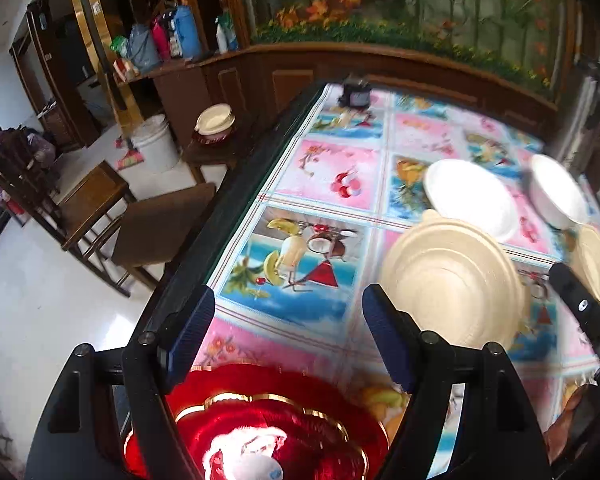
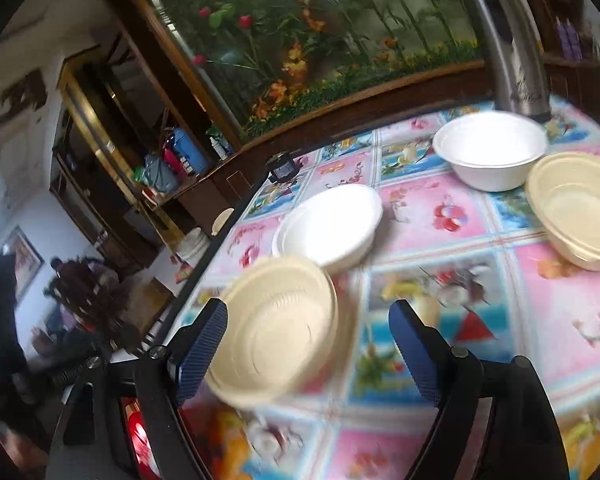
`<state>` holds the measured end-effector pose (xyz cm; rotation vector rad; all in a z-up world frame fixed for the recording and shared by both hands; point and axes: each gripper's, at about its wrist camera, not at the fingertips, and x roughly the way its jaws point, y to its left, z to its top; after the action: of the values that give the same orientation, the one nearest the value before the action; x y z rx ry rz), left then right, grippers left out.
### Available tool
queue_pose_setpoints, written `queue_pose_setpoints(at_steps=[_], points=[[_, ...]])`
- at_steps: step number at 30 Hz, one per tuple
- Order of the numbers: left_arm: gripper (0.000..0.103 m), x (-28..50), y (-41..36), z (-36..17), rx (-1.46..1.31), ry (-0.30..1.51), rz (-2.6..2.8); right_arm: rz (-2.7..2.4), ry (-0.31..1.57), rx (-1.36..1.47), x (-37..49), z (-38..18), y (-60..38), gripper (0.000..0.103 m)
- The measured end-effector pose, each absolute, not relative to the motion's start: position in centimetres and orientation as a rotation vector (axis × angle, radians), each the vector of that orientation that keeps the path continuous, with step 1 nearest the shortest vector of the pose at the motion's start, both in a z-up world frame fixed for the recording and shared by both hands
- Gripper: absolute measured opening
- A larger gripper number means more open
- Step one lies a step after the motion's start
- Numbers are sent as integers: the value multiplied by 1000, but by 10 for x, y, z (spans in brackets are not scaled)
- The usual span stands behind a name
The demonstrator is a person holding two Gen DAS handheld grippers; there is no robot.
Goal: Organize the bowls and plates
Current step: 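Grasp the beige disposable plate rim with the right tool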
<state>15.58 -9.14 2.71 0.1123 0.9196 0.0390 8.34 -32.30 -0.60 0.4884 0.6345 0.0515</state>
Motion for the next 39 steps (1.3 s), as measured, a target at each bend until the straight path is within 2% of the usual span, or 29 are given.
queue_pose_setpoints(at_steps=[8,14,29,31,36,37,39], points=[[77,200,-110,-8,109,1098,60,64,678,584,110,-35,-343,85],[77,203,-129,-15,116,1119,53,115,784,677,122,-49,-347,86],[77,200,-147,-29,121,1182,7,138,831,711,128,-59,-342,84],[77,200,-147,-29,122,1177,10,144,833,726,130,-61,-343,80],[76,201,-144,-26,106,1150,9,133,864,724,136,-67,-345,60],[75,200,-144,-26,106,1150,5,135,869,723,137,-67,-345,59],[61,201,-145,-28,100,1164,-9,134,877,716,138,-69,-344,51]])
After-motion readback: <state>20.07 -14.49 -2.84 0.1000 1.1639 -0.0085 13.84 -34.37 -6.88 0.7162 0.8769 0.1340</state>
